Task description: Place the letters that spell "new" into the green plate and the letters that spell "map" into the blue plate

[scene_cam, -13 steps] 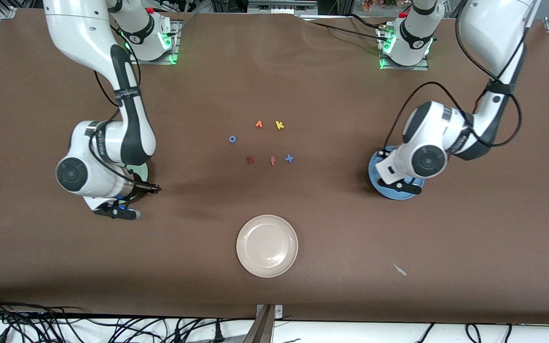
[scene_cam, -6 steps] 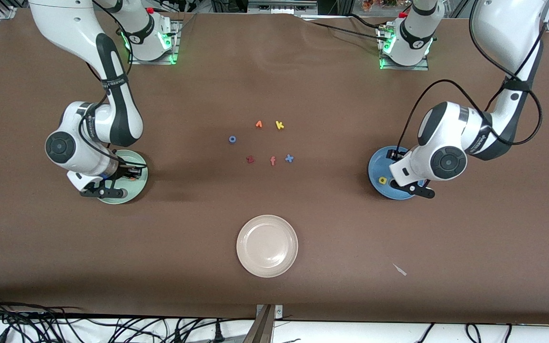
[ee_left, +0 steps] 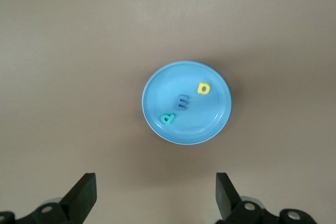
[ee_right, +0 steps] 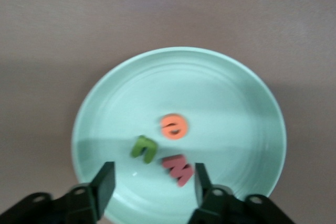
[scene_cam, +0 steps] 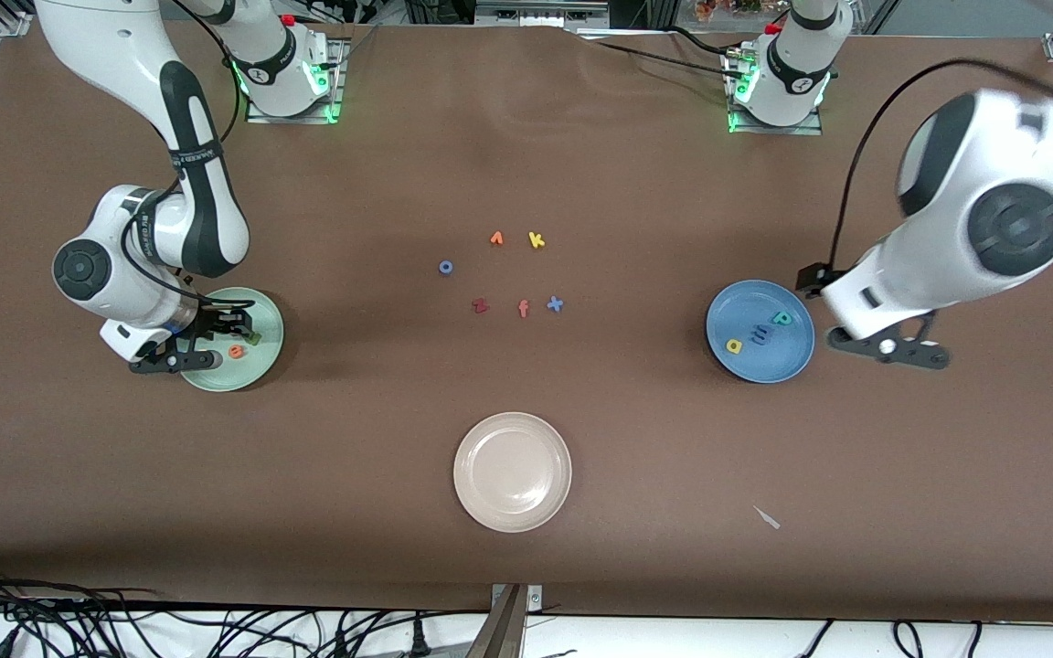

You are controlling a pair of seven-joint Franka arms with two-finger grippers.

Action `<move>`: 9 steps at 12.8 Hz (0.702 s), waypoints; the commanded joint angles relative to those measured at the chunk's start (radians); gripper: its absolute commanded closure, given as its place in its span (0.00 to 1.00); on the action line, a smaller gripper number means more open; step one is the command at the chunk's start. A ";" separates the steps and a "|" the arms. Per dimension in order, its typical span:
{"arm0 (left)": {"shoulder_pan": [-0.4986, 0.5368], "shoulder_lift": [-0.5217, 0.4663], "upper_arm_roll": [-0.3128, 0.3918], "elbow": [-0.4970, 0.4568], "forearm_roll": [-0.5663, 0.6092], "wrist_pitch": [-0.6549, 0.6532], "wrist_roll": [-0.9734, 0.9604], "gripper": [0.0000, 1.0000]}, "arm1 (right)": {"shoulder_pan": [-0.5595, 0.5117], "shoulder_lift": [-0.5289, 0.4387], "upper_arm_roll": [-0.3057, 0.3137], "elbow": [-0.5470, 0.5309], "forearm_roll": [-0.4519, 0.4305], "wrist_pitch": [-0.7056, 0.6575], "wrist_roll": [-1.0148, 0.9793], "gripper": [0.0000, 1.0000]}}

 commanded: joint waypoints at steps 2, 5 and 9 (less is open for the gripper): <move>0.013 -0.064 0.019 0.102 -0.034 -0.029 0.035 0.00 | 0.011 -0.008 0.013 0.181 -0.011 -0.261 0.137 0.00; 0.008 -0.198 0.153 -0.028 -0.219 -0.024 0.003 0.00 | 0.055 -0.003 0.013 0.253 -0.009 -0.376 0.223 0.00; -0.088 -0.356 0.212 -0.279 -0.206 0.088 -0.008 0.00 | 0.071 -0.009 0.009 0.406 -0.014 -0.624 0.276 0.00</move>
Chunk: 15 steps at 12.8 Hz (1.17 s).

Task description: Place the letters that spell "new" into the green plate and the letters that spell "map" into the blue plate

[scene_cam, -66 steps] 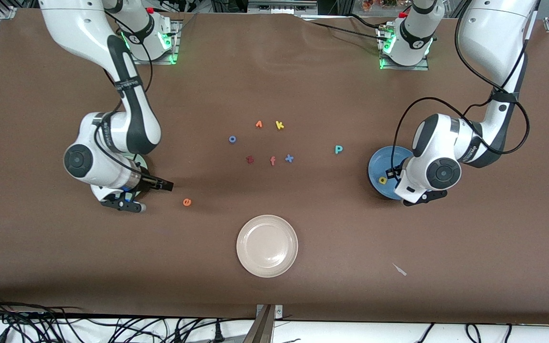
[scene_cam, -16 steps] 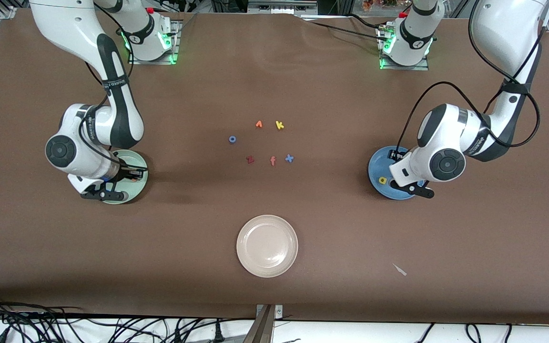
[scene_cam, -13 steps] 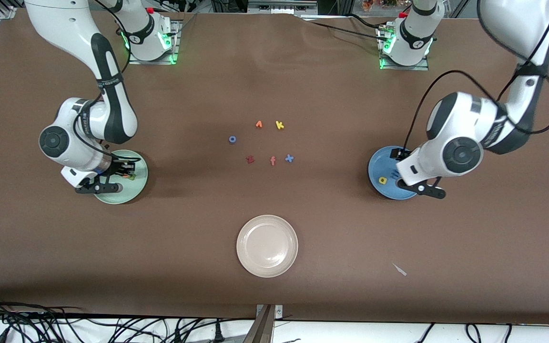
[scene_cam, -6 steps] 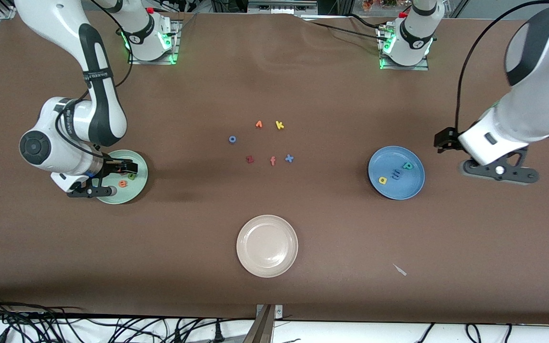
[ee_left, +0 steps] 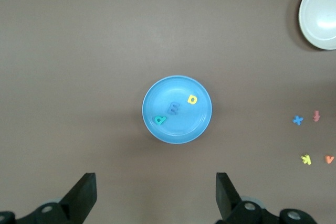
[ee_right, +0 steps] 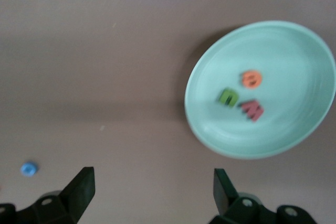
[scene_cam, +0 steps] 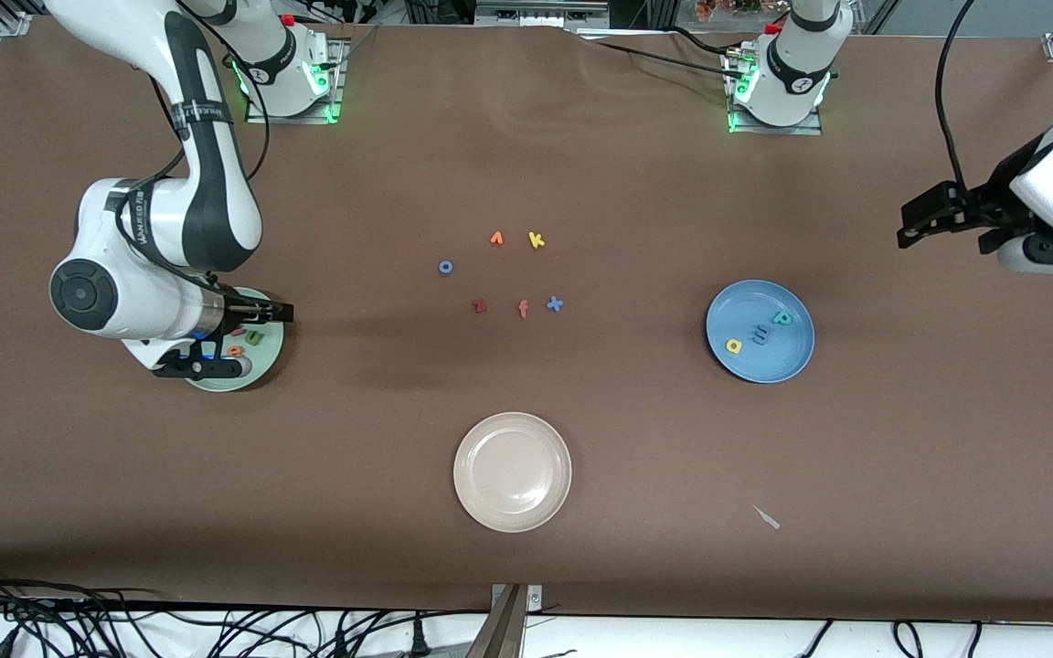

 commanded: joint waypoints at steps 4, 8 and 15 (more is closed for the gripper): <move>-0.055 -0.109 0.025 -0.160 -0.005 0.074 0.002 0.00 | -0.093 -0.079 0.099 0.125 -0.066 -0.180 0.022 0.00; -0.038 -0.081 0.025 -0.111 -0.004 0.061 -0.001 0.00 | -0.379 -0.268 0.445 0.050 -0.273 -0.163 0.029 0.00; -0.018 -0.067 0.023 -0.086 -0.004 0.027 -0.003 0.00 | -0.526 -0.506 0.504 0.013 -0.292 -0.199 0.013 0.00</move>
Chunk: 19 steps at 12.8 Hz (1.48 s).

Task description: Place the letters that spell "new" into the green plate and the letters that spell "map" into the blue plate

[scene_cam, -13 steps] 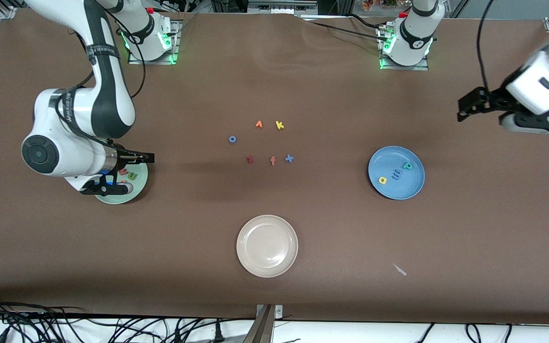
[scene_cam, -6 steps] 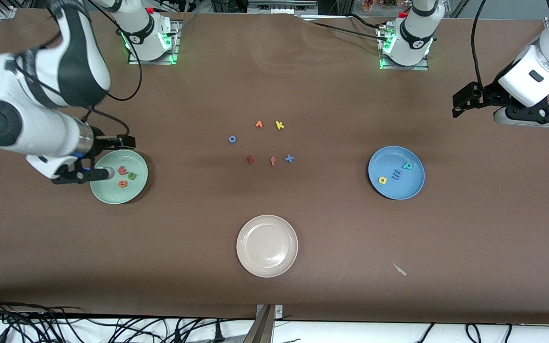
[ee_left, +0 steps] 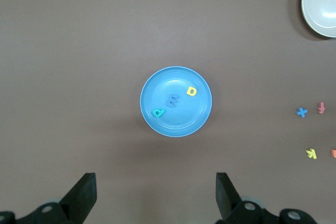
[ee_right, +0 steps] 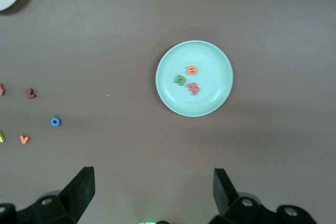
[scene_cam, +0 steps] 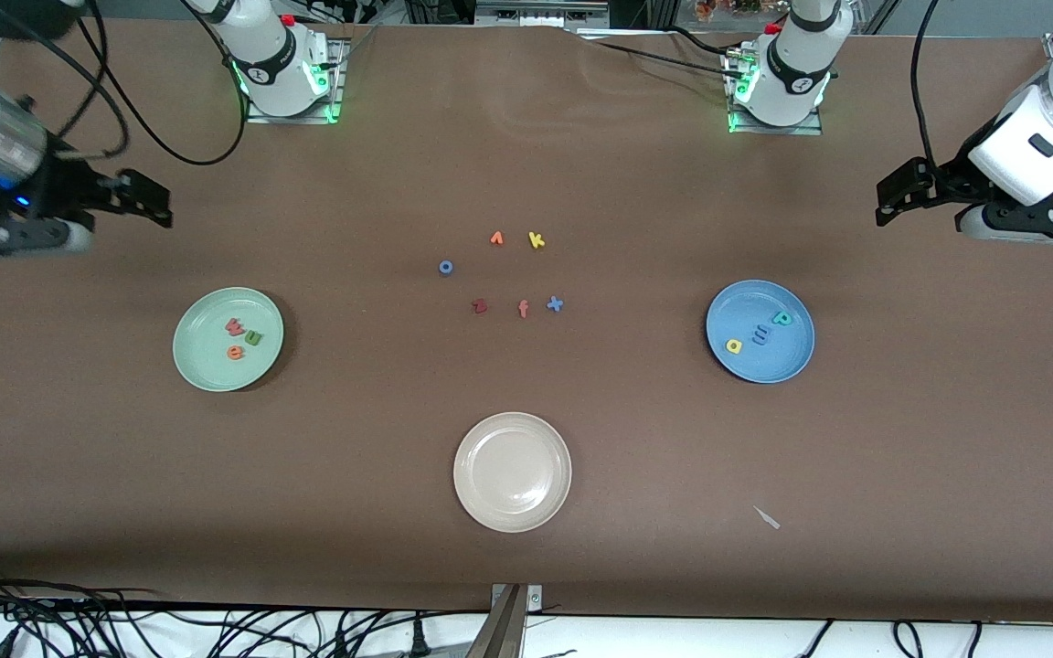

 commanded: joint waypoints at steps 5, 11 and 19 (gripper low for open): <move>0.012 0.012 -0.001 0.031 -0.004 -0.023 0.003 0.00 | -0.010 -0.043 -0.033 -0.055 -0.009 0.012 -0.006 0.00; 0.010 0.012 -0.001 0.031 -0.004 -0.023 0.003 0.00 | -0.016 -0.020 -0.039 -0.048 -0.020 0.031 -0.048 0.00; 0.010 0.012 -0.001 0.031 -0.004 -0.023 0.004 0.00 | -0.011 0.006 -0.043 -0.029 -0.020 0.031 -0.025 0.00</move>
